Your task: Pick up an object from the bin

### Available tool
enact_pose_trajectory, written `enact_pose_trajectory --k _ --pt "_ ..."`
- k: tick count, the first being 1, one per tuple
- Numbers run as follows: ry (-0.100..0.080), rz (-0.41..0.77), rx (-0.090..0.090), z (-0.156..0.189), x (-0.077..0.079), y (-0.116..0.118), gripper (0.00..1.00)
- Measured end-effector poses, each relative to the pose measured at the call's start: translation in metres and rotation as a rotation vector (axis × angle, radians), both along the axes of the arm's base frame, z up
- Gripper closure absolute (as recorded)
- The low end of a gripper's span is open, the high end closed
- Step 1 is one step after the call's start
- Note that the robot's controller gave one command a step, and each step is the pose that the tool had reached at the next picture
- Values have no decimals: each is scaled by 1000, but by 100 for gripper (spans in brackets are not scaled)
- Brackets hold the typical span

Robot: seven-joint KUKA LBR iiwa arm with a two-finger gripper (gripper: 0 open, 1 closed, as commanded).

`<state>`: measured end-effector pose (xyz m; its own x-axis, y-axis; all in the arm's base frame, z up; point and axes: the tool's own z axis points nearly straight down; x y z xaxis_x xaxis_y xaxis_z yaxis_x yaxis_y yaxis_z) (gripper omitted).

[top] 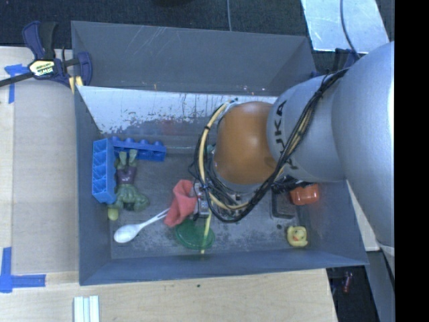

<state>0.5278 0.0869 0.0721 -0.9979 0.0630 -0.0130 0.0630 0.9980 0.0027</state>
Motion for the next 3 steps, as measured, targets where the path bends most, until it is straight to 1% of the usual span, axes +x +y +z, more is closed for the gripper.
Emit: enact_pose_trajectory --k 1,2,3 --pt "0 0 0 0 0 0 100" --pt "4 -54 0 64 2 -6 100" --pt "6 -40 -1 139 -2 -18 100"
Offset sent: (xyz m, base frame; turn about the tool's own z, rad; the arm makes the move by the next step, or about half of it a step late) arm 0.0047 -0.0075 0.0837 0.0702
